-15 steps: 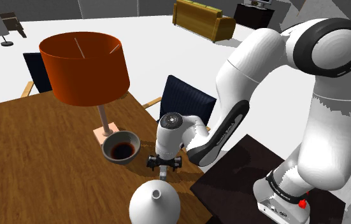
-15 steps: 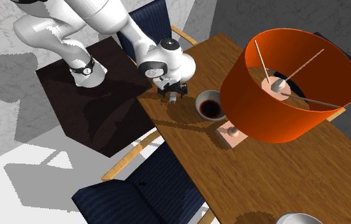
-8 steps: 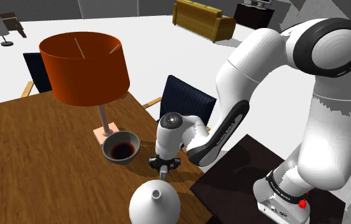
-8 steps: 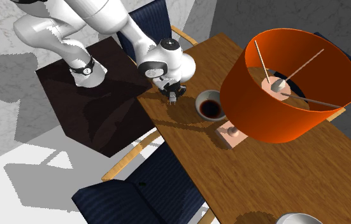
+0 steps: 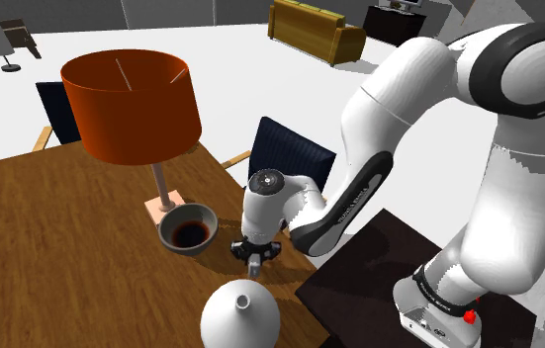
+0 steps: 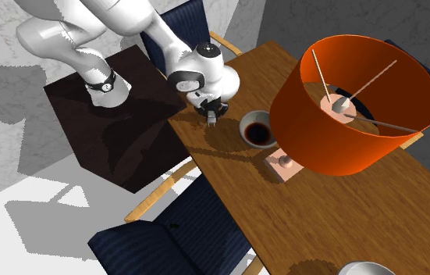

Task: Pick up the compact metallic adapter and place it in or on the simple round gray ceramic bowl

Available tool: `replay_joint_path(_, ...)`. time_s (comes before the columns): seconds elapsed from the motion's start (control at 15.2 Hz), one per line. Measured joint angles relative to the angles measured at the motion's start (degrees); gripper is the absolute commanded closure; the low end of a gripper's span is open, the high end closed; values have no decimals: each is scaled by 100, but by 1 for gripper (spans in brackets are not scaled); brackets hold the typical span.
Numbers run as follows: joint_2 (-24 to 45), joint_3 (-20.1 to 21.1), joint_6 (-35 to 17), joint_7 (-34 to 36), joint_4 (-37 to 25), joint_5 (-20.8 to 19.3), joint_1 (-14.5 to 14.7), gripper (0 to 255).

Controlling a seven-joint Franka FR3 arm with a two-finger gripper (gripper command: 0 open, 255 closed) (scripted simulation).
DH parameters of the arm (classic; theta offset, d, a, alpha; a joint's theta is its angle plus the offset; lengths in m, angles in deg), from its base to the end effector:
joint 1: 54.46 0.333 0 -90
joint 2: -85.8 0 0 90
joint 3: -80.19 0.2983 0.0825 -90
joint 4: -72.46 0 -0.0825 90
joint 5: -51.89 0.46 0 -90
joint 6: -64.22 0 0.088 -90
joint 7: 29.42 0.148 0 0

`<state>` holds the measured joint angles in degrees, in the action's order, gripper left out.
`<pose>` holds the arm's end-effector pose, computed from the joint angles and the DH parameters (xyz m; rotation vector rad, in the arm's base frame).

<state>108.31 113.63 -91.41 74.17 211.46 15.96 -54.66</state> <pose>0.3917 0.3224 0.0480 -2.9542 1.0571 -0.0689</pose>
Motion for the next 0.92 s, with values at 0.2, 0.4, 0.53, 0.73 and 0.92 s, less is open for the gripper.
replay_joint_path(0.2,-264,291,142,-250,83,347,-217,255)
replay_joint_path(0.4,-526,574,282,-501,153,710,-421,255)
replay_joint_path(0.53,-704,764,397,-722,168,986,-581,255)
replay_joint_path(0.73,-990,1038,553,-1026,210,1409,-782,255)
replay_joint_path(0.92,-1257,1262,715,-1316,218,1819,-938,255)
